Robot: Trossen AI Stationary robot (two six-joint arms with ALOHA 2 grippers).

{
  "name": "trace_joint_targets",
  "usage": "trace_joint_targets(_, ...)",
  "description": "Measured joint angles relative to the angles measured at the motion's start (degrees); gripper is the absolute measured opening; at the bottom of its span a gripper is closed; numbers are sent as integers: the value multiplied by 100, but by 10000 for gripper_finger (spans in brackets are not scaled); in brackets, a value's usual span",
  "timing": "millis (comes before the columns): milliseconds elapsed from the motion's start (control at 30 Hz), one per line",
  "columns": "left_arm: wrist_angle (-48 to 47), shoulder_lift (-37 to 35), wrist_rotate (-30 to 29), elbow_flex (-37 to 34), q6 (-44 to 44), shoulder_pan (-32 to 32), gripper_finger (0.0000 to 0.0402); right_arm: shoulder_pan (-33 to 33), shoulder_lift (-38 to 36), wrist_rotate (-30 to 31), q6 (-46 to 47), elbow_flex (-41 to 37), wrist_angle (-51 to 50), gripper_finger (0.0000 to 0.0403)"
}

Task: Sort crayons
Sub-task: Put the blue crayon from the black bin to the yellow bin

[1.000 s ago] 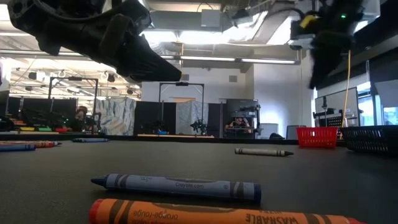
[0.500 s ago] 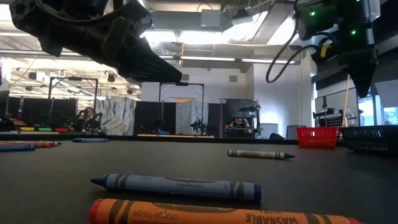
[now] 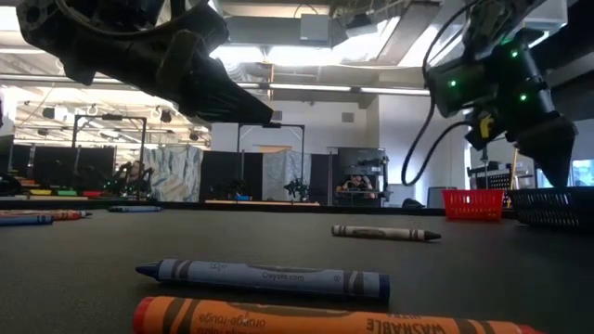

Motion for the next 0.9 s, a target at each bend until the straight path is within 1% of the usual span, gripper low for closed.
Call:
trace_joint_targets(300,-3,0,2,0,46,0,126,2,34,-47,-708,-61,781,166)
trace_joint_targets(433,-3,0,2,0,50,0,126,4,34,-53,-875,-157,1071,166)
trace_joint_targets(600,-3,0,2,0,92,0,126,7,34,-55,-1008,-157,1133,166)
trace_joint_targets(767,-3,0,-5,0,168,0,126,7,34,-55,-937,-157,1134,166)
trace_joint_targets(900,-5,0,-7,0,190,0,126,4,34,-35,-282,-167,801,166)
